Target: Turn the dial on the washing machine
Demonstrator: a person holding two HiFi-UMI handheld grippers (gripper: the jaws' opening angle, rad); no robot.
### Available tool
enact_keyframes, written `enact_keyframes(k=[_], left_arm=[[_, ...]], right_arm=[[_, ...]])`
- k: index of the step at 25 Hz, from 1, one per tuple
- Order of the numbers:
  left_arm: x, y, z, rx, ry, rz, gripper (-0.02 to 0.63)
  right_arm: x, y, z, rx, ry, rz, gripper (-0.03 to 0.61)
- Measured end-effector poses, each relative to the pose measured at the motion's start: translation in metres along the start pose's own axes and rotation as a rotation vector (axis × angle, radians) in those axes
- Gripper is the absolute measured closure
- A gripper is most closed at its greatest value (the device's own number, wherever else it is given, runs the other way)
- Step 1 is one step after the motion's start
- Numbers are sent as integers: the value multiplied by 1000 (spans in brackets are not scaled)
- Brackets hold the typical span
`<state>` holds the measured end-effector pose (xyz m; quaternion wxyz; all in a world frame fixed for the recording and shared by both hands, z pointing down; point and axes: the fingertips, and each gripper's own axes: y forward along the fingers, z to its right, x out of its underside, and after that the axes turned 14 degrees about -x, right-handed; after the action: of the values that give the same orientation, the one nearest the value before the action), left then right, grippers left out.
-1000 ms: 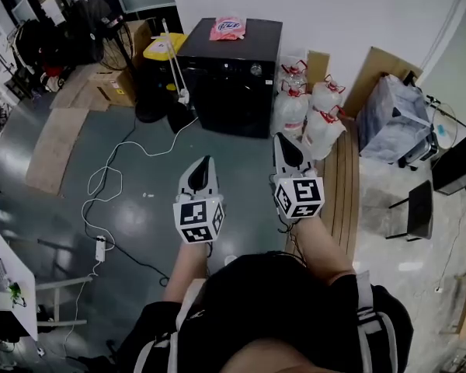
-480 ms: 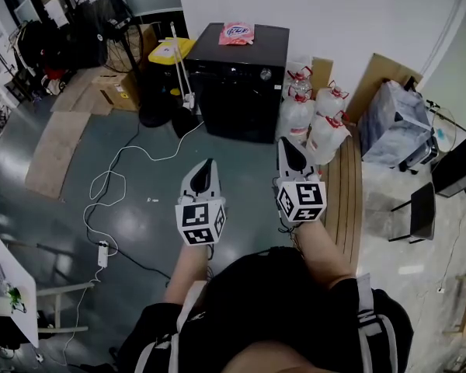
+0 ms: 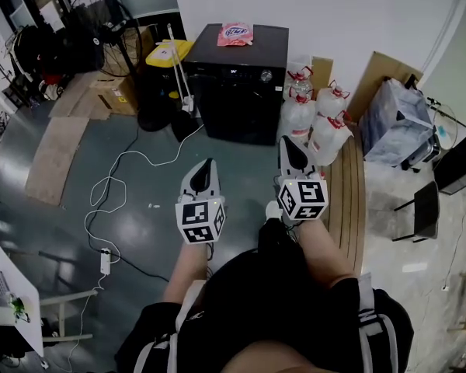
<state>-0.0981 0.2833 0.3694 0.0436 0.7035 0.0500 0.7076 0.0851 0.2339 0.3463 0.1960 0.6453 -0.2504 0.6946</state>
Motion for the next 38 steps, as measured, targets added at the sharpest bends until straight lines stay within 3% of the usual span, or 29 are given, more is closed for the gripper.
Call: enact_keyframes(k=[8,18,27,38], left_arm=[[-6,90,4,-7,17,3,618],[-19,255,43,-3,11,-24,618],[-44,388,77,-31,7,-22,618],[-44,463,94,29,29,-47,618]], right_arm=[[14,68,62,10,4,6,571],[25,181,181,-1,-70,-33,571],[39,273,280,-41,-32,-61,571],[64,326,320,-40,-30,-102,571]])
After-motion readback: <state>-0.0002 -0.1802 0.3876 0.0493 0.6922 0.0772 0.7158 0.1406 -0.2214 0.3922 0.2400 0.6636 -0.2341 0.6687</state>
